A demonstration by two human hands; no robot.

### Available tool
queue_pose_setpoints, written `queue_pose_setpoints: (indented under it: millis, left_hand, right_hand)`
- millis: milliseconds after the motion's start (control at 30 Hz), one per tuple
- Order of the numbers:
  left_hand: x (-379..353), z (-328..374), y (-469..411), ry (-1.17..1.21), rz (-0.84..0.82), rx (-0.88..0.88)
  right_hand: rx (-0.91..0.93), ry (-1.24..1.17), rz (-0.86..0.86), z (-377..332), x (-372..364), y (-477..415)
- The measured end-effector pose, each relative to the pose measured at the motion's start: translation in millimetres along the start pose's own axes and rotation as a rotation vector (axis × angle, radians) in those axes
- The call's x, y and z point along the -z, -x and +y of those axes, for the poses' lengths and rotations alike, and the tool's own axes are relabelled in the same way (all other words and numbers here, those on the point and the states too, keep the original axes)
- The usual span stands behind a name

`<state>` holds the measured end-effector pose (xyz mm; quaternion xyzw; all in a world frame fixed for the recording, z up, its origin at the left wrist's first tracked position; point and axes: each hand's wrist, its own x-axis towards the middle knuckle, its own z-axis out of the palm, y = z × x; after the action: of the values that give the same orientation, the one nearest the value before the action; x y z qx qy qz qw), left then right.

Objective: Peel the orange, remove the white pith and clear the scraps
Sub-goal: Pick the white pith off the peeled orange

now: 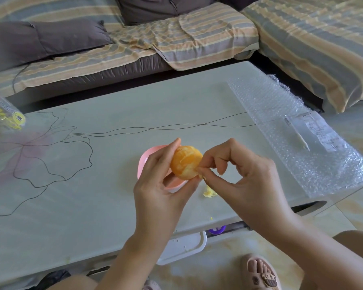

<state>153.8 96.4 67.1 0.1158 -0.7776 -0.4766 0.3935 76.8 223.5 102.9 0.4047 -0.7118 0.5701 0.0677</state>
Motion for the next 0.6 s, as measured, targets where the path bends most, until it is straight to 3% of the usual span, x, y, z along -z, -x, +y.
queue_pose_setpoints:
  millis: [267,600]
  left_hand:
    - [5.3,-2.5,-1.7,-0.063,-0.063,-0.053]
    - [7.8,-5.3,-2.6,-0.239,-0.017,-0.278]
  right_hand:
    - [-0.058,-0.049,0.017,-2.6,4.4,-1.0]
    - [-0.03,-0.047,-0.034,-3.0,7.4,-2.8]
